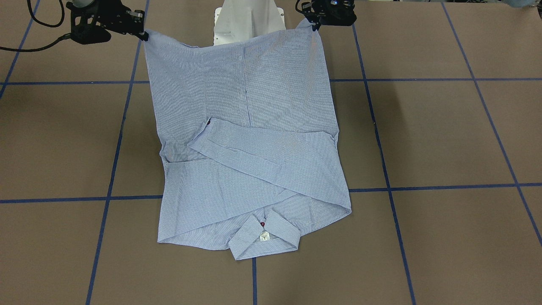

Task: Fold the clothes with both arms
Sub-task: 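Lift the hem with both grippers and pull it slightly outward, then carry the hem with both grippers over the shirt toward the collar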

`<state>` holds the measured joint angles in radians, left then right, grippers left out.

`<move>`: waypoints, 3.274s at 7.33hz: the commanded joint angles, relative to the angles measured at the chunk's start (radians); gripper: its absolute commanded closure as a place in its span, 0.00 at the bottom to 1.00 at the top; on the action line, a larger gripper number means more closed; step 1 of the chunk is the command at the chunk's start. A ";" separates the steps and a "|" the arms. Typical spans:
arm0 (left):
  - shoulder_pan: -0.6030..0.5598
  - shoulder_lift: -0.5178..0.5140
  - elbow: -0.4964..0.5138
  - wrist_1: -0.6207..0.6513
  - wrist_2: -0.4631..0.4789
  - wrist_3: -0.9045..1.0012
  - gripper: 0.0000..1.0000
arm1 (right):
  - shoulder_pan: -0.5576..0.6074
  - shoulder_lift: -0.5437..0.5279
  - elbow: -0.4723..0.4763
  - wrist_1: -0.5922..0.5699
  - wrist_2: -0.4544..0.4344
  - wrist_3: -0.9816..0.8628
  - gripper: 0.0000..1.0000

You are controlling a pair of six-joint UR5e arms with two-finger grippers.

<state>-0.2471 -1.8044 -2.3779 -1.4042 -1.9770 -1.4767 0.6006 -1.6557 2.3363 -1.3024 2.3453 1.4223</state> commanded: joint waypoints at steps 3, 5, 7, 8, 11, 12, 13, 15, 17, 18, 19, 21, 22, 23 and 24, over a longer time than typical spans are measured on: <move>-0.007 -0.006 0.032 0.001 0.003 -0.001 1.00 | 0.036 0.019 -0.032 0.000 0.005 0.000 1.00; -0.052 -0.015 0.072 -0.002 0.010 0.018 1.00 | 0.091 0.107 -0.116 -0.002 0.005 0.000 1.00; -0.168 -0.048 0.109 -0.002 0.007 0.125 1.00 | 0.146 0.164 -0.182 -0.003 0.003 -0.002 1.00; -0.216 -0.087 0.162 -0.001 0.007 0.151 1.00 | 0.168 0.209 -0.230 -0.005 0.000 -0.002 1.00; -0.342 -0.170 0.288 -0.007 0.003 0.224 1.00 | 0.234 0.284 -0.333 -0.005 -0.004 -0.042 1.00; -0.383 -0.170 0.313 -0.010 0.001 0.261 1.00 | 0.254 0.325 -0.378 -0.005 -0.006 -0.042 1.00; -0.412 -0.171 0.334 -0.016 0.001 0.263 1.00 | 0.268 0.364 -0.414 -0.009 -0.007 -0.042 1.00; -0.446 -0.200 0.400 -0.065 0.003 0.263 1.00 | 0.306 0.425 -0.491 -0.003 -0.009 -0.048 1.00; -0.449 -0.237 0.440 -0.067 0.004 0.263 1.00 | 0.340 0.480 -0.538 -0.009 -0.012 -0.083 1.00; -0.454 -0.239 0.440 -0.067 0.004 0.263 1.00 | 0.350 0.506 -0.567 -0.005 -0.012 -0.088 1.00; -0.475 -0.245 0.440 -0.065 0.003 0.265 1.00 | 0.367 0.531 -0.592 -0.003 -0.012 -0.088 1.00; -0.512 -0.245 0.436 -0.062 0.004 0.266 1.00 | 0.404 0.559 -0.621 -0.005 -0.011 -0.104 1.00; -0.514 -0.245 0.430 -0.055 0.004 0.266 1.00 | 0.415 0.565 -0.626 -0.005 -0.011 -0.120 1.00; -0.520 -0.245 0.428 -0.052 0.004 0.266 1.00 | 0.416 0.576 -0.636 -0.005 -0.011 -0.120 1.00; -0.526 -0.245 0.430 -0.053 0.004 0.266 1.00 | 0.418 0.609 -0.673 -0.003 -0.012 -0.120 1.00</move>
<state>-0.7652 -2.0493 -1.9479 -1.4581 -1.9727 -1.2104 1.0146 -1.0769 1.6960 -1.3066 2.3344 1.3048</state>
